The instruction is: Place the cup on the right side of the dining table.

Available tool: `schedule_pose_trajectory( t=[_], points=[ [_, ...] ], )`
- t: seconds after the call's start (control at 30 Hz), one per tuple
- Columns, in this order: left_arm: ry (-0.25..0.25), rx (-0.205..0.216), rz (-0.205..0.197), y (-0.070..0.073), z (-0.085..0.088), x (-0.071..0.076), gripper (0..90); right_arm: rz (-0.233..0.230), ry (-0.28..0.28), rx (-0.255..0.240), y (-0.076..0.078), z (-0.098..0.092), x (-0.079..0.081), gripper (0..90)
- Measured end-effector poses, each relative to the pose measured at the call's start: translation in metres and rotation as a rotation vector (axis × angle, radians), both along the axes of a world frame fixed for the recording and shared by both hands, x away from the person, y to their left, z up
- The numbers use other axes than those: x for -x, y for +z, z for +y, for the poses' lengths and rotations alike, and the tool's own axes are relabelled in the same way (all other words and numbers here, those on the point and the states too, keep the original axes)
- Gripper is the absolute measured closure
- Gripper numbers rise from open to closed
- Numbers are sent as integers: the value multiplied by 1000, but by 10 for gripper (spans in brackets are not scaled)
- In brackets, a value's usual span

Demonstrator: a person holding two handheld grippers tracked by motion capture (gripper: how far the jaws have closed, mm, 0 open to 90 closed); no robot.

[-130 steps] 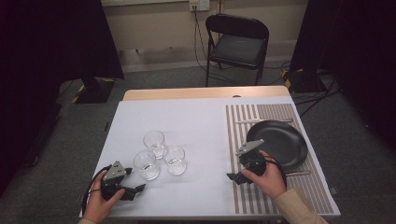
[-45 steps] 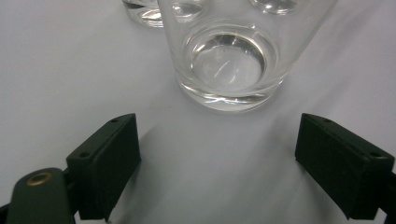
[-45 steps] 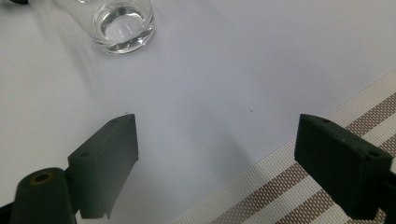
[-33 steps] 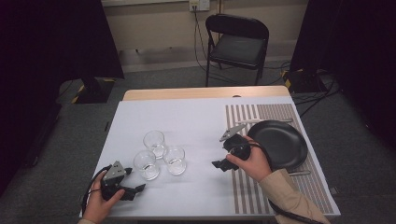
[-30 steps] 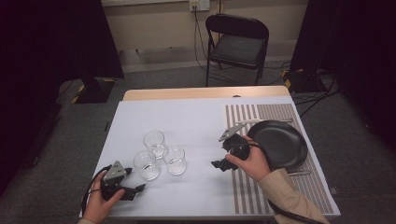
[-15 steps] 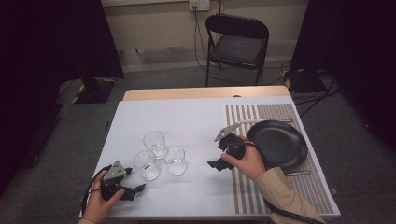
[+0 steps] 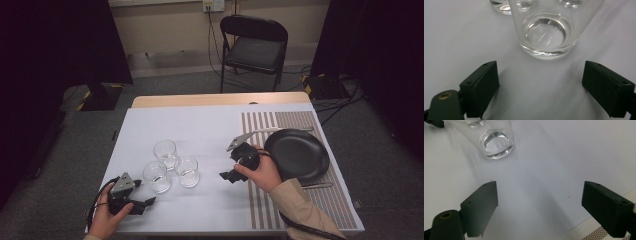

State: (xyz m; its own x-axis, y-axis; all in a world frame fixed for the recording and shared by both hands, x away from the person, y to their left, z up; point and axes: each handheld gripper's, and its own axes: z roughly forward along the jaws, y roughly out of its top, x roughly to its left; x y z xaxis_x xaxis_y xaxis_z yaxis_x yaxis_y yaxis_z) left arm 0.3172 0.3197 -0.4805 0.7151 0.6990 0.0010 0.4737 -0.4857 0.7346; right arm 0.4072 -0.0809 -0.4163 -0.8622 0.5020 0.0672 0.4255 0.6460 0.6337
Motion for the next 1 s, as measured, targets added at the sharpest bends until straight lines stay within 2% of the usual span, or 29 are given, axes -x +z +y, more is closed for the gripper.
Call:
schedule_pose_trajectory(
  t=[0.6,1.0],
  points=[
    [0,0,0,0,0,0,131,-7,22,1,4,11,-2,128],
    [0,0,0,0,0,0,131,-9,11,-1,6,12,-3,128]
  ],
)
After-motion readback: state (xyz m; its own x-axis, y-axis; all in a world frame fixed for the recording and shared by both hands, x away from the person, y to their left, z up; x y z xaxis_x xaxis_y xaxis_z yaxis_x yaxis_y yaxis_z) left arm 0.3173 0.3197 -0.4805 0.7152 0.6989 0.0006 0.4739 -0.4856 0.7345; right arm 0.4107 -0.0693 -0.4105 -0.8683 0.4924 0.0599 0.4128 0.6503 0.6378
